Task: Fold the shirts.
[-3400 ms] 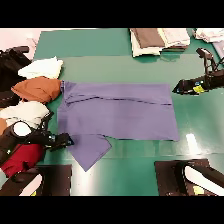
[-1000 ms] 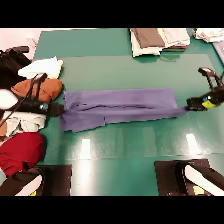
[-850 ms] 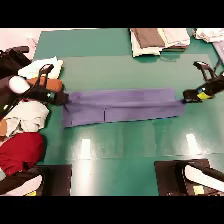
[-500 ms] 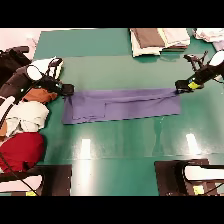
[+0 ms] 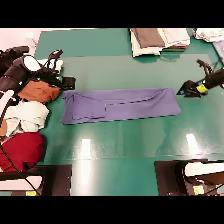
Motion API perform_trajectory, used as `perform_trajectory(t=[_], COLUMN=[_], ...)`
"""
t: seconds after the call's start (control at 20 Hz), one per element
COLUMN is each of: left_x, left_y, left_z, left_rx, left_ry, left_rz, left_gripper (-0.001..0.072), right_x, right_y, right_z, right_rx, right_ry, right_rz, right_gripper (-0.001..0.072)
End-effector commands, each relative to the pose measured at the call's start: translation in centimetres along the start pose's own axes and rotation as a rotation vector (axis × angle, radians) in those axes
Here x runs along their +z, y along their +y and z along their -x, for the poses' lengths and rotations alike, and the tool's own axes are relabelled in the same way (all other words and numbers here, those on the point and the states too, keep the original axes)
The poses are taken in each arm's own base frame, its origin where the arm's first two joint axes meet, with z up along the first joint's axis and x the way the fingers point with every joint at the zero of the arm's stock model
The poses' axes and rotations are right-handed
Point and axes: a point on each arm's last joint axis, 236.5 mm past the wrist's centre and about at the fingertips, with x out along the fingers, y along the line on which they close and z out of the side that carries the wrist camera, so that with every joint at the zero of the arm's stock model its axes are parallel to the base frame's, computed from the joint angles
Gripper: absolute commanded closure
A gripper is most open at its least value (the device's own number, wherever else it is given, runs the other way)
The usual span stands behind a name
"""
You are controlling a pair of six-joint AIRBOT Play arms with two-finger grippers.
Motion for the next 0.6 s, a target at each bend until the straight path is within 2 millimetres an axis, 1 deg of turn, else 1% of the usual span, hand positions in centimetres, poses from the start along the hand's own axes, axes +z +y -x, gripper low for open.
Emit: perform_trajectory(t=[0.0,0.05,0.15,0.2,0.25,0.3,0.35,0.45,0.5,0.55], left_x=[0.4,0.5,0.8,0.8,0.9,0.9,0.8,0.0,-0.5,-0.9], left_y=[-3.6,-5.0,-8.0,-9.2,-10.4,-11.5,-12.6,-14.5,-15.2,-15.8], left_z=[-0.8,-1.2,-2.1,-2.6,-3.2,-3.9,-4.7,-6.5,-7.5,-8.6], left_rx=[-0.056,-0.067,-0.093,-0.104,-0.117,-0.129,-0.141,-0.167,-0.170,-0.177], left_ry=[-0.025,-0.039,-0.072,-0.083,-0.096,-0.108,-0.110,-0.097,-0.089,-0.080], left_rz=[-0.035,-0.059,-0.077,-0.086,-0.083,-0.059,-0.056,-0.070,-0.080,-0.083], left_gripper=[0.0683,0.0683,0.0683,0.0683,0.0683,0.0684,0.0684,0.0684,0.0684,0.0685], right_x=[-1.7,-2.0,-2.4,-2.3,-2.0,-1.5,-1.2,-0.3,0.3,1.1], right_y=[-2.8,-3.0,-2.5,-1.9,-1.2,-0.4,0.3,2.0,2.8,3.7], right_z=[-1.9,-2.8,-4.6,-5.4,-6.0,-6.6,-7.2,-7.8,-7.4,-6.3], right_rx=[0.153,0.189,0.250,0.269,0.277,0.272,0.256,0.229,0.218,0.214], right_ry=[-0.004,0.000,0.024,0.037,0.038,0.031,0.026,-0.003,-0.024,-0.050], right_rz=[-0.147,-0.179,-0.205,-0.198,-0.186,-0.168,-0.141,-0.076,-0.045,-0.010], right_gripper=[0.0142,0.0144,0.0174,0.0191,0.0192,0.0219,0.0320,0.0584,0.0659,0.0697])
